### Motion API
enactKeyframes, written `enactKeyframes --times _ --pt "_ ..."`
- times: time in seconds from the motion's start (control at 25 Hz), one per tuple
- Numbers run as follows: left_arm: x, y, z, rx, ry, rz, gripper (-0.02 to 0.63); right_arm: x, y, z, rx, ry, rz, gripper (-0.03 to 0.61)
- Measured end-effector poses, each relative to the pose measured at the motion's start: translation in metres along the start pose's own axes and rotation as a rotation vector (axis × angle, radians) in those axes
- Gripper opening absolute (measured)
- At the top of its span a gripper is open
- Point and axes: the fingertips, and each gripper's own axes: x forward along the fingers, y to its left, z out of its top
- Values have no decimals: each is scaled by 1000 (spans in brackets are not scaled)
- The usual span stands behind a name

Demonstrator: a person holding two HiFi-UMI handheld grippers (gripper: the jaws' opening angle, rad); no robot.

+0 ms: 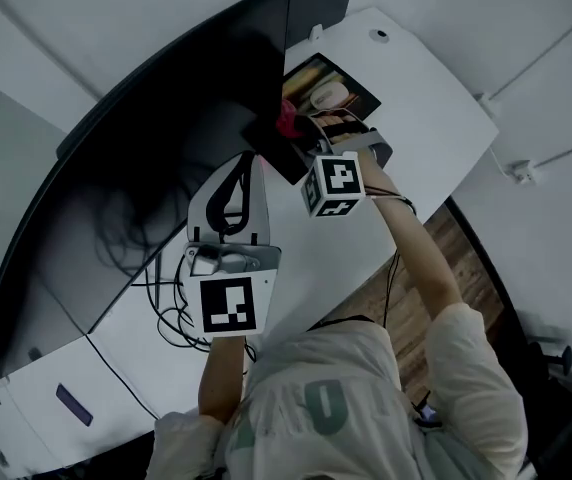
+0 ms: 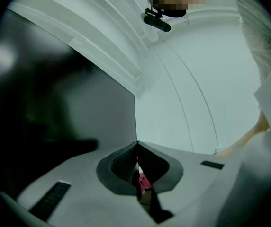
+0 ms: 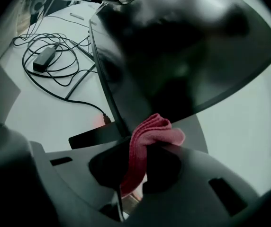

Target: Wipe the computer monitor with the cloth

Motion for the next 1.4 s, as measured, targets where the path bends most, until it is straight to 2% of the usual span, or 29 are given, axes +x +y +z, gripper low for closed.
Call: enactKeyframes --times 0.16,0.44,0.72,0.84,0.96,1.08,1.24,1.4 --pt "-1 2 -10 -9 27 1 14 18 31 -12 112 -3 78 54" --pt "-1 3 -17 -30 26 14 15 34 60 -15 216 -7 187 55" --pt "-4 7 -14 -14 28 17 14 33 59 -22 314 -22 192 55" --pt "-6 10 -6 -9 11 22 14 19 42 -23 441 -35 135 55" --pt "-10 12 5 -1 -14 29 14 -9 13 -20 582 -53 23 55" --pt "-14 13 16 -4 -40 43 14 -52 -17 -5 674 -107 -97 55" --pt "-26 7 31 -24 -69 53 14 -129 -53 36 778 -252 -239 55" --pt "-45 -5 45 -6 -85 61 14 -202 -72 74 905 -430 -353 55"
